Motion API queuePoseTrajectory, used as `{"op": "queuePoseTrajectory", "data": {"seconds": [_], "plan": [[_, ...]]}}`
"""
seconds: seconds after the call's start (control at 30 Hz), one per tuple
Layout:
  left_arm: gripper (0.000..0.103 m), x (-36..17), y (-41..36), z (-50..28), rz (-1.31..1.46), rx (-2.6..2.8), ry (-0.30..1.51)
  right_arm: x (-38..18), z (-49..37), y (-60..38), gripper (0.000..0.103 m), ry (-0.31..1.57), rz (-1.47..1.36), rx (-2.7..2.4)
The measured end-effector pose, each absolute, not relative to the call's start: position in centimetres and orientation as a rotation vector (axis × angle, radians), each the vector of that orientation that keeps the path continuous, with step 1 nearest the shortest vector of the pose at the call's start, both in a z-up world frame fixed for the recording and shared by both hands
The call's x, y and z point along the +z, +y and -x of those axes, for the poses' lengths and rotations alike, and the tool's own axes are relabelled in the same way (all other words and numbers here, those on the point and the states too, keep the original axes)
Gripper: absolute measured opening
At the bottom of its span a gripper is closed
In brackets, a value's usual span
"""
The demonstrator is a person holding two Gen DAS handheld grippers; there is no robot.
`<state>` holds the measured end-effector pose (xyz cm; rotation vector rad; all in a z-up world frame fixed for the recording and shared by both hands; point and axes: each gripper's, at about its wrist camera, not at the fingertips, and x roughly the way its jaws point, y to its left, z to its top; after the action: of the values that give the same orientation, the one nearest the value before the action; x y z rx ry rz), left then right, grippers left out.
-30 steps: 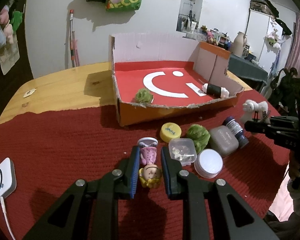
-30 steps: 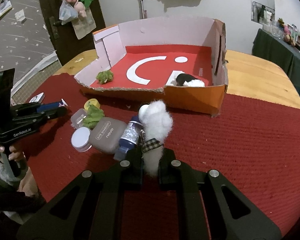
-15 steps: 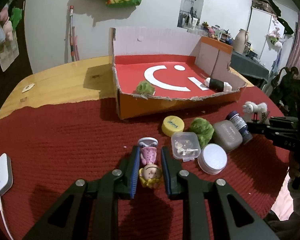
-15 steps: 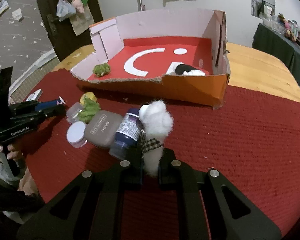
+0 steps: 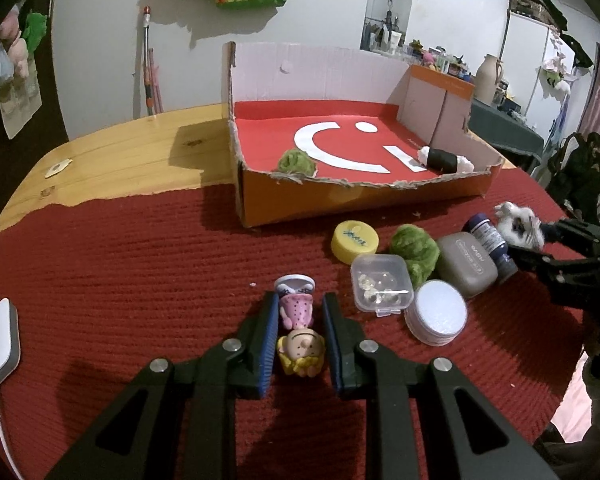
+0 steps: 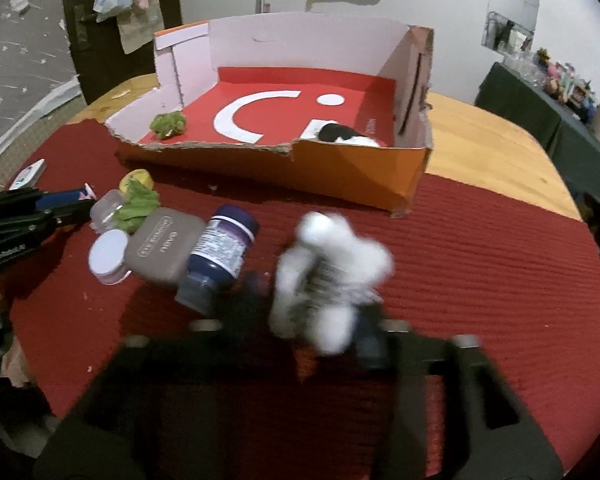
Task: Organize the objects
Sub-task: 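Lift both held toys and carry them over the red box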
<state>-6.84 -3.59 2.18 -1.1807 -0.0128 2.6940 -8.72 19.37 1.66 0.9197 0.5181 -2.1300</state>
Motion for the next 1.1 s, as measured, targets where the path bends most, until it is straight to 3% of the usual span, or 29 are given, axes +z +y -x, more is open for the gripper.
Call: {"op": "queuePoseTrajectory", "data": {"seconds": [0.03,0.17,0.47,0.53,0.57,0.67,0.77,1.1], "plan": [[0.027,2.1,-3.6,6.8,1.178,2.692,-0.013,1.7,8.6,19.5,0.066,0.524,-0.914,-2.132],[0.048,2.2,-3.6,6.5,1.163,2.702,-0.011,1.7,8.7,19.7,0.066,0.528,-0.92,-2.141],[0.048,2.1,-4.0,6.3,1.171,2.717,-0.011,1.5,9.8,20.0,0.066,0.511,-0.949,-2.183],[0.045,2.0,-4.0,6.4,1.173,2.719,0.002,1.3,10.0,19.9,0.066,0.514,-0.956,-2.189],[0.039,2.0,-4.0,6.4,1.171,2.722,0.006,1.2,10.1,19.8,0.066,0.513,-0.958,-2.184],[0.023,2.0,-4.1,6.6,1.172,2.72,-0.009,1.2,10.2,19.8,0.051,0.492,-0.954,-2.161],[0.023,2.2,-4.2,6.5,1.173,2.714,-0.026,1.3,10.1,20.0,0.045,0.472,-0.945,-2.158],[0.023,3.1,-3.7,5.9,1.135,2.714,-0.01,2.5,9.5,20.0,0.044,0.436,-0.908,-2.138]]}}
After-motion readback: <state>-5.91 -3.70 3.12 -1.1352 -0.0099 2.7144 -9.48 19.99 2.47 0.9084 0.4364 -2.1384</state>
